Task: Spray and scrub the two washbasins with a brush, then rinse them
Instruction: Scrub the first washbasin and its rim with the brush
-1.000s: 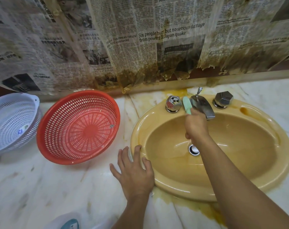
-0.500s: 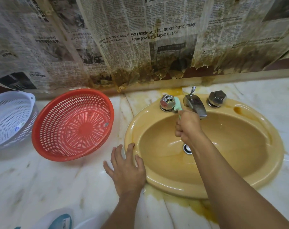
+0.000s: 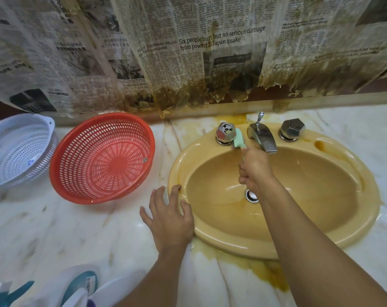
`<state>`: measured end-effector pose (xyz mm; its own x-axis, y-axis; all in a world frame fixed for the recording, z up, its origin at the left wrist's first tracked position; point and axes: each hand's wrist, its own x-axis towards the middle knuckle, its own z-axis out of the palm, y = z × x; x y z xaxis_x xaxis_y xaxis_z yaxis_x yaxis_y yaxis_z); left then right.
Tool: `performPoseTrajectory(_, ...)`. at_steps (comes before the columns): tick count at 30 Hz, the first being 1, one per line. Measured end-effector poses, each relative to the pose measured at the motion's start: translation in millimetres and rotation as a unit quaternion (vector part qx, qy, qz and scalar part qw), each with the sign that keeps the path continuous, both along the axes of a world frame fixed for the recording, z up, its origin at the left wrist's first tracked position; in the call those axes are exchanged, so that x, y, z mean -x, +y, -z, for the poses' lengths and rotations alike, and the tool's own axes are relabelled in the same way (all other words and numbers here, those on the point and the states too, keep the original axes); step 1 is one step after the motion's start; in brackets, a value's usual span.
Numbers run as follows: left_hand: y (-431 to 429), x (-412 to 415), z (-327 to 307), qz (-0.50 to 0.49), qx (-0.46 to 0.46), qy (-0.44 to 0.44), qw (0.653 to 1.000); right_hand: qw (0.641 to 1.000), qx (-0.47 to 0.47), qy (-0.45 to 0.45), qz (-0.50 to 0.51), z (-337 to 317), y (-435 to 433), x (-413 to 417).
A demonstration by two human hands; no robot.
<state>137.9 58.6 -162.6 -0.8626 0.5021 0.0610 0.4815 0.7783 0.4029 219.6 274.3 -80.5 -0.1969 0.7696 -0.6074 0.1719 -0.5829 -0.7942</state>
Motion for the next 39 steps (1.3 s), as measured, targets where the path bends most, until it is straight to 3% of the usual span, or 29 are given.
performPoseTrajectory(3,-1.5,0.3,-0.8,0.0,0.001,-0.001,1.0,0.996,-0.049,-0.077,0.001,-6.3,17.8,24.9)
performPoseTrajectory(6,-1.6,0.0,-2.2,0.001,-0.002,0.003,1.0,0.953,-0.187,-0.236,-0.027,-3.4,18.7,31.9)
performPoseTrajectory(9,-1.3,-0.3,-2.4,0.001,-0.005,0.007,1.0,0.93,-0.219,-0.291,-0.056,2.3,0.8,27.2)
performPoseTrajectory(22,-1.3,0.2,-4.1,-0.003,-0.009,0.004,1.0,0.93,-0.177,-0.295,-0.129,-25.9,9.8,27.8)
performPoseTrajectory(26,-0.9,0.1,-4.0,-0.002,-0.009,0.004,1.0,0.876,-0.219,-0.363,-0.229,-22.6,-1.5,-1.4)
performPoseTrajectory(33,-1.1,-0.2,-4.1,-0.004,-0.011,0.004,1.0,0.857,-0.336,-0.342,-0.187,-55.1,-18.3,-35.6)
performPoseTrajectory(39,-1.1,-0.9,-3.6,-0.004,-0.016,0.008,1.0,0.848,-0.362,-0.292,-0.253,-61.8,14.5,-7.9)
